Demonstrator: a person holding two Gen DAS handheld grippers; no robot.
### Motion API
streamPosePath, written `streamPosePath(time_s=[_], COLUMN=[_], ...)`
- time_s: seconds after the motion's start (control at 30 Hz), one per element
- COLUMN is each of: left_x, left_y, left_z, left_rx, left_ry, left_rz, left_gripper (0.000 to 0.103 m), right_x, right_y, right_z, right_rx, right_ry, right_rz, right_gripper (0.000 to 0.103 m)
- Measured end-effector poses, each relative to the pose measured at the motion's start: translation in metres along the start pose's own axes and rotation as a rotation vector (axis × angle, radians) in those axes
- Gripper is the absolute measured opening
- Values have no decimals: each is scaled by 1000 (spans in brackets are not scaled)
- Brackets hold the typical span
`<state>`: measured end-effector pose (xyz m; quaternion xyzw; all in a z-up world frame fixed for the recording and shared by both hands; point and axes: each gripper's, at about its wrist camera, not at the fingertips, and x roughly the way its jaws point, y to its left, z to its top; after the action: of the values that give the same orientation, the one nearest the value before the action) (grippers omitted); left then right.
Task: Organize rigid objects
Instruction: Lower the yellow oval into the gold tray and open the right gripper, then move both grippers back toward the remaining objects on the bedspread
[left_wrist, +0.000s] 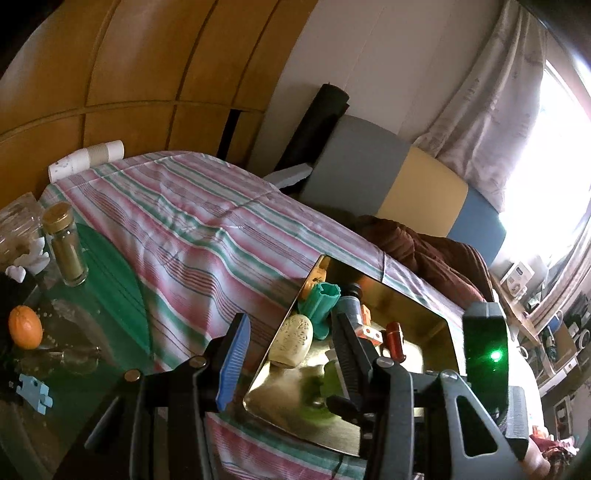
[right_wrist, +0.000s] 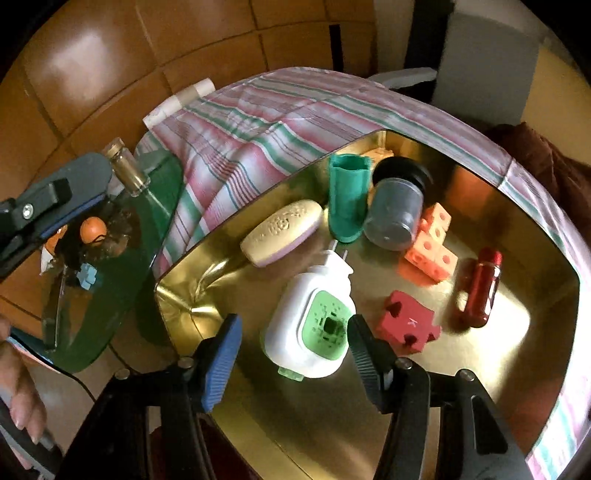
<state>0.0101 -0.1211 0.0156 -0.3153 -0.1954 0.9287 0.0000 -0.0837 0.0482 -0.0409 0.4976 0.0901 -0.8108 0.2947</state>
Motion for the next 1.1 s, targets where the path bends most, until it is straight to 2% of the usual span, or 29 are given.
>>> streamPosePath(time_s=[0.23, 0.67, 0.93, 1.1], left_x=[7, 18, 26, 31], left_y=[-13, -50, -100, -130], left_z=[-8, -28, -57, -71], left_rx=[45, 145, 261, 308], left_ry=[29, 96, 167, 204], left_rz=[-15, -62, -191, -233], left_gripper=[47, 47, 47, 47], right_x=[-27, -62, -89, -105], right_y=[-27, -64, -116, -151], right_z=[-12, -36, -71, -95], right_rx=[124, 200, 293, 358], right_ry=[-61, -110, -112, -115], right_rz=[-25, -82, -169, -213], right_gripper=[60, 60, 61, 61])
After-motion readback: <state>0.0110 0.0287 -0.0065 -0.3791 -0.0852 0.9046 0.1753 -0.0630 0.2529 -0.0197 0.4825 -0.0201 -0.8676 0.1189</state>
